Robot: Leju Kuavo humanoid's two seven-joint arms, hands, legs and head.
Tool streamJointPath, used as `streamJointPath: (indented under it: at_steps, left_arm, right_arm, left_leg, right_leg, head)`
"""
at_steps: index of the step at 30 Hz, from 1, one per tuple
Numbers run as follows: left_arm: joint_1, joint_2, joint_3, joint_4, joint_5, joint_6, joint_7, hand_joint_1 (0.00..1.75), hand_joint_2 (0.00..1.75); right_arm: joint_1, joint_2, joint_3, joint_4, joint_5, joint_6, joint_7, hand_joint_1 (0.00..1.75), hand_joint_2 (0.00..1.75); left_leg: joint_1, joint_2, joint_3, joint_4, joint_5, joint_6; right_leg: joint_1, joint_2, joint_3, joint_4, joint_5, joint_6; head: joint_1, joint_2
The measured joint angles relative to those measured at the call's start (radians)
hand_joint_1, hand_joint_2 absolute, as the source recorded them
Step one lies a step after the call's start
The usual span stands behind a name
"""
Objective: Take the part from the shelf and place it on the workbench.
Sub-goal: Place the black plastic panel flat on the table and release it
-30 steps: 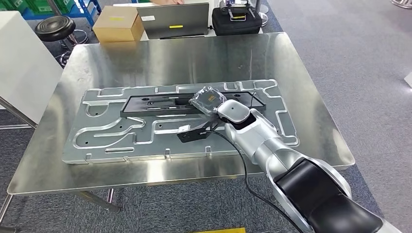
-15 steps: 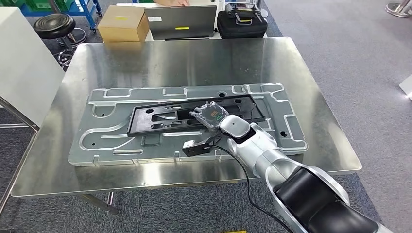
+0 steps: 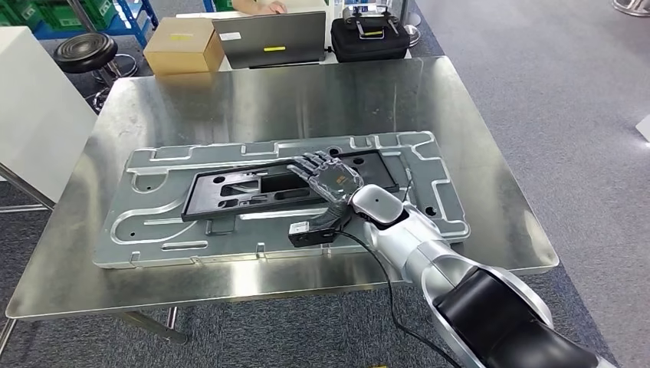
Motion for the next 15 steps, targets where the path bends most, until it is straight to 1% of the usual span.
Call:
streamJointPath:
  at_steps: [1, 2, 3, 4, 5, 7, 8, 9, 10, 12, 13, 14, 15]
  left_arm:
    - [0.000, 0.000, 0.000, 0.000, 0.000, -0.001, 0.000, 0.00, 0.00]
    - [-0.001, 0.001, 0.000, 0.000, 0.000, -0.002, 0.000, 0.00, 0.00]
    - [-0.002, 0.001, 0.000, 0.000, 0.000, -0.003, 0.000, 0.00, 0.00]
    - [-0.002, 0.002, 0.000, 0.000, 0.000, -0.003, 0.000, 0.00, 0.00]
    - [-0.002, 0.002, 0.000, 0.000, 0.000, -0.004, 0.000, 0.00, 0.00]
    - [-0.002, 0.002, 0.000, 0.000, 0.000, -0.005, 0.000, 0.00, 0.00]
    - [-0.002, 0.002, 0.000, 0.000, 0.000, -0.006, -0.001, 0.00, 0.00]
    - [-0.003, 0.002, 0.000, 0.000, 0.000, -0.007, -0.001, 0.00, 0.00]
    - [-0.003, 0.002, 0.000, 0.000, 0.000, -0.009, -0.002, 0.00, 0.00]
    - [-0.003, 0.002, 0.000, 0.000, 0.000, -0.013, -0.006, 0.00, 0.00]
    - [-0.002, 0.002, 0.000, 0.000, 0.000, -0.015, -0.007, 0.00, 0.00]
    - [-0.001, 0.002, -0.001, 0.000, 0.000, -0.018, -0.008, 0.00, 0.00]
    - [0.001, 0.002, -0.001, 0.000, 0.000, -0.021, -0.009, 0.00, 0.00]
  right_arm:
    - [0.001, 0.000, -0.015, -0.007, -0.023, -0.031, -0.022, 0.00, 0.00]
    - [0.001, 0.000, -0.030, -0.016, -0.046, -0.063, -0.046, 0.00, 0.00]
    - [0.001, 0.000, -0.047, -0.028, -0.069, -0.095, -0.073, 0.00, 0.00]
    - [0.003, 0.000, -0.065, -0.043, -0.093, -0.124, -0.101, 0.00, 0.00]
    - [0.004, 0.000, -0.083, -0.059, -0.114, -0.148, -0.125, 0.00, 0.00]
    - [0.009, -0.001, -0.116, -0.094, -0.155, -0.178, -0.166, 0.00, 0.00]
    - [0.012, -0.004, -0.131, -0.116, -0.177, -0.189, -0.185, 0.00, 0.00]
    - [0.017, -0.008, -0.145, -0.143, -0.202, -0.197, -0.203, 0.00, 0.00]
    - [0.025, -0.015, -0.159, -0.175, -0.231, -0.205, -0.221, 0.00, 0.00]
    - [0.055, -0.036, -0.183, -0.255, -0.291, -0.222, -0.248, 0.00, 0.00]
    - [0.082, -0.052, -0.197, -0.312, -0.325, -0.231, -0.259, 0.00, 0.00]
    - [0.114, -0.071, -0.214, -0.380, -0.357, -0.238, -0.266, 0.00, 0.00]
    - [0.147, -0.091, -0.235, -0.455, -0.384, -0.243, -0.271, 0.00, 0.00]
  left_leg:
    - [0.000, 0.000, 0.031, -0.068, 0.036, 0.003]
    - [-0.002, 0.001, 0.064, -0.135, 0.061, 0.007]
    - [-0.004, 0.001, 0.087, -0.185, 0.077, 0.011]
    - [-0.006, 0.001, 0.099, -0.212, 0.080, 0.016]
    - [-0.009, 0.000, 0.102, -0.218, 0.077, 0.020]
    - [-0.008, 0.001, 0.101, -0.224, 0.082, 0.030]
    - [-0.006, 0.001, 0.102, -0.228, 0.086, 0.036]
    - [-0.004, 0.002, 0.103, -0.232, 0.089, 0.042]
    - [-0.002, 0.004, 0.104, -0.236, 0.091, 0.046]
    - [-0.002, 0.004, 0.104, -0.236, 0.091, 0.050]
    - [-0.002, 0.003, 0.104, -0.235, 0.090, 0.050]
    - [-0.002, 0.002, 0.104, -0.234, 0.090, 0.051]
    - [-0.002, 0.000, 0.104, -0.233, 0.089, 0.051]
  right_leg:
    - [0.000, 0.000, 0.000, 0.003, -0.002, 0.002]
    - [0.002, 0.001, -0.001, 0.006, -0.005, 0.005]
    - [0.004, 0.001, -0.002, 0.008, -0.006, 0.008]
    - [0.005, 0.002, -0.004, 0.009, -0.006, 0.013]
    - [0.006, 0.002, -0.006, 0.009, -0.005, 0.018]
    - [0.003, 0.003, -0.006, 0.008, -0.005, 0.028]
    - [0.002, 0.002, -0.009, 0.016, -0.012, 0.034]
    - [0.001, 0.001, -0.020, 0.041, -0.031, 0.039]
    - [0.000, 0.000, -0.041, 0.089, -0.059, 0.043]
    - [-0.003, -0.002, -0.100, 0.217, -0.120, 0.050]
    - [-0.005, -0.002, -0.122, 0.265, -0.134, 0.053]
    - [-0.007, -0.003, -0.130, 0.280, -0.130, 0.054]
    - [-0.009, -0.003, -0.119, 0.256, -0.108, 0.054]
  head:
    - [0.000, 0.000]
    - [0.000, 0.000]
    - [0.000, 0.000]
    - [0.000, 0.000]
    - [0.000, 0.000]
    - [0.000, 0.000]
    - [0.000, 0.000]
    - [0.000, 0.000]
    - [0.000, 0.000]
    - [0.000, 0.000]
    - [0.000, 0.000]
    - [0.000, 0.000]
    - [0.000, 0.000]
